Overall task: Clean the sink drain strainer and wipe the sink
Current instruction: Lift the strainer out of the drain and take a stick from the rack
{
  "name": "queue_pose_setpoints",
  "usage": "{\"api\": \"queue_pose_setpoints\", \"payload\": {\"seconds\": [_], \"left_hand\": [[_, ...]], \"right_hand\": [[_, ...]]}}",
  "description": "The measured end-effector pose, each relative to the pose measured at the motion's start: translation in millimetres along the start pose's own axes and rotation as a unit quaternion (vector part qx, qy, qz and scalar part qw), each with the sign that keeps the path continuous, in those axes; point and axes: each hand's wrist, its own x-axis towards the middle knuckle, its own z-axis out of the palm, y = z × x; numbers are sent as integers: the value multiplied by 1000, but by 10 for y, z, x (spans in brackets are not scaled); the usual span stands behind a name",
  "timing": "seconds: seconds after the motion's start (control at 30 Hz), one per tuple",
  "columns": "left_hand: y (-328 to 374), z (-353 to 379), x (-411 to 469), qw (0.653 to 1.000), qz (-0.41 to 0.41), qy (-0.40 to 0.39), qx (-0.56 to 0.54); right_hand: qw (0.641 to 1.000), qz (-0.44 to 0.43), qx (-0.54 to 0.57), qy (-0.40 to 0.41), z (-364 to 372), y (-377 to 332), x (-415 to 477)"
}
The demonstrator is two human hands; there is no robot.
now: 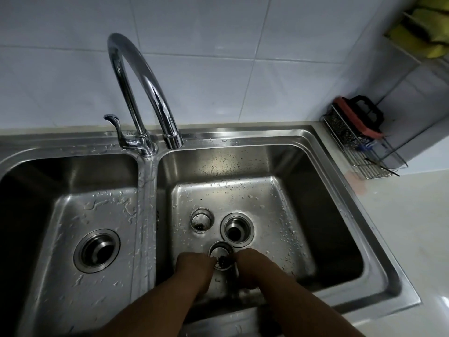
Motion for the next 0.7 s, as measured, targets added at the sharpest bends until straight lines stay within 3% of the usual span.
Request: {"api": "queue_pose_setpoints", "payload": {"seconds": [0.47,0.7], "left_hand": [[-106,-1120,-606,995,38,91,-6],[-34,-1549,-1049,985,93,145,-4]], "right_hand": [[987,46,0,153,-856,-203,-802],[969,82,70,222,-1097,-234,-1568]]}}
